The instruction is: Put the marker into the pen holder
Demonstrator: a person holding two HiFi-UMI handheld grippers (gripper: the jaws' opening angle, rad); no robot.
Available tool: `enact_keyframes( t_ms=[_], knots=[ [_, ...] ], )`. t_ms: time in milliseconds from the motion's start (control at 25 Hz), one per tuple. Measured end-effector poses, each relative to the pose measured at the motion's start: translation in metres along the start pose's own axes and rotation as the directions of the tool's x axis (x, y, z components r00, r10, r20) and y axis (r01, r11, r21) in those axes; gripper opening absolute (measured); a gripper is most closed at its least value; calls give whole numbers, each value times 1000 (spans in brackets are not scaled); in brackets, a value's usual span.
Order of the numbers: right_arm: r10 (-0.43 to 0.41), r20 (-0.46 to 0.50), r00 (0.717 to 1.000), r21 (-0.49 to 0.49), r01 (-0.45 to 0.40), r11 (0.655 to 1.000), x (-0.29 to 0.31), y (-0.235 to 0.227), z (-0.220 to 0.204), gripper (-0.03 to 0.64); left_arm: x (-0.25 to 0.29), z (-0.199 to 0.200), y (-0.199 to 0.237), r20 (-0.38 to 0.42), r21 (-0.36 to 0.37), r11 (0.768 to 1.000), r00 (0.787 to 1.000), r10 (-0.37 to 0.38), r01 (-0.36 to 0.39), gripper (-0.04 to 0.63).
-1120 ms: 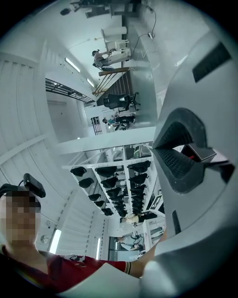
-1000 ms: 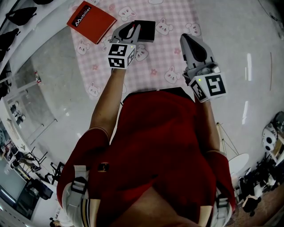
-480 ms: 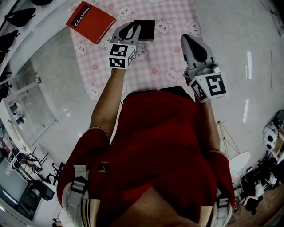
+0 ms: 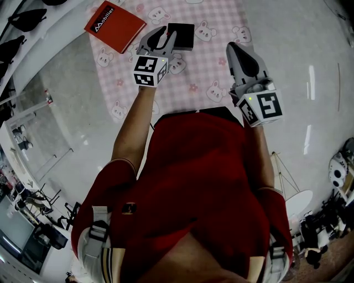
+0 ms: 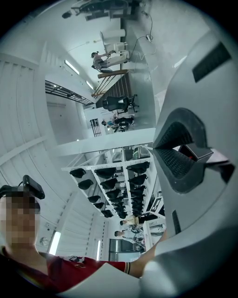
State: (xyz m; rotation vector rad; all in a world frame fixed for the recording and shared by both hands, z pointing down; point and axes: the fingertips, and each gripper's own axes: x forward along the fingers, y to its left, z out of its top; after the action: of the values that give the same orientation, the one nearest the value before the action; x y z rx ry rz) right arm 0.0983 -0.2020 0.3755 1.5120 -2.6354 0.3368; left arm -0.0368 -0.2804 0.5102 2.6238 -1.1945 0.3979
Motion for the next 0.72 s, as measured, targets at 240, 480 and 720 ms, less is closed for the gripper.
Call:
enact_keyframes(
  t_ms=[240, 480, 720],
  knots=[
    [11, 3, 1000, 3, -11, 1000, 1, 4, -2, -2, -11, 13, -3, 41, 4, 1000, 999, -5, 4, 100],
    [25, 10, 1000, 6, -26, 1000, 3, 9, -5, -2, -29, 29, -2, 95, -12, 1000, 995, 24, -23, 100],
    [40, 18, 999, 8, -40, 999, 3, 15, 0, -1, -48, 53, -11, 152, -19, 999, 988, 32, -29, 74]
  ],
)
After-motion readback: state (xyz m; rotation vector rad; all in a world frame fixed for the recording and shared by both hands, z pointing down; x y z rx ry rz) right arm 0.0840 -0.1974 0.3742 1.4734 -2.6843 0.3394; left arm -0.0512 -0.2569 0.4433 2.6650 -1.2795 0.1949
